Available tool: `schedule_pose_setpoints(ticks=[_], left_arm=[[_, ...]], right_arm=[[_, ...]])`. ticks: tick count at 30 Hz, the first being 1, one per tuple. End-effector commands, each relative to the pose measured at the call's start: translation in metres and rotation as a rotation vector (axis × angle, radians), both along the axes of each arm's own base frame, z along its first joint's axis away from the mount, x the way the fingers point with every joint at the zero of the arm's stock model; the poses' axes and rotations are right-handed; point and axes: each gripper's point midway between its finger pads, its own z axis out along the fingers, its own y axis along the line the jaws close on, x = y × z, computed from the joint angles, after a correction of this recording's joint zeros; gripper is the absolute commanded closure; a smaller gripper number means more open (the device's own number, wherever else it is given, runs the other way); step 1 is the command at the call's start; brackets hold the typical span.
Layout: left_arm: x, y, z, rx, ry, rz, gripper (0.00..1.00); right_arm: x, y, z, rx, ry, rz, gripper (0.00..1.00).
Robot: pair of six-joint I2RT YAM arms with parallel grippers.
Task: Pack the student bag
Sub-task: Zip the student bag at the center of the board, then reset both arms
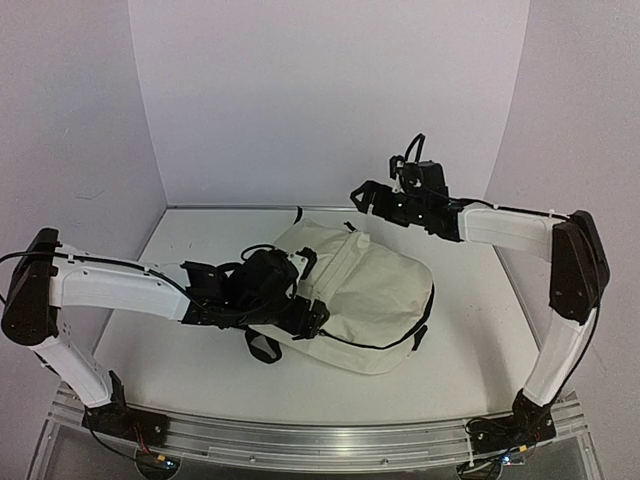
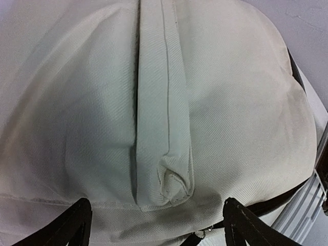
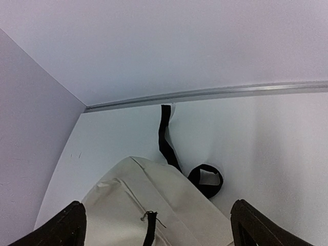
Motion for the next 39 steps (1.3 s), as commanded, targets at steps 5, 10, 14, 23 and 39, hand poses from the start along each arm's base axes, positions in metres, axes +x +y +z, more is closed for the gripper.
schedule_pose_setpoints(ticks=[5, 10, 14, 23, 39], left_arm=[[0.041, 0.006, 0.098, -0.238, 0.025, -0.047, 0.02], [0.102, 0.074, 0.085, -0.200, 0.030, 0.139, 0.00], [0.158, 0.170, 0.072, -0.265, 0.064, 0.359, 0.00], [0.182, 0.344, 0.065, -0.336, -0.037, 0.766, 0.00], [0.165, 0.430, 0.043, -0.093, -0.410, 1.036, 0.00]], right_arm=[[-0.018, -0.037, 0.085, -0.096, -0.188, -0.064, 0.02], [-0.012, -0.089, 0.074, -0.126, -0.153, -0.157, 0.02], [-0.008, -0.161, 0.061, -0.147, -0.116, -0.301, 0.02], [-0.034, -0.277, 0.066, -0.170, -0.127, -0.547, 0.02], [-0.129, -0.316, 0.065, -0.167, -0.640, -0.734, 0.02]])
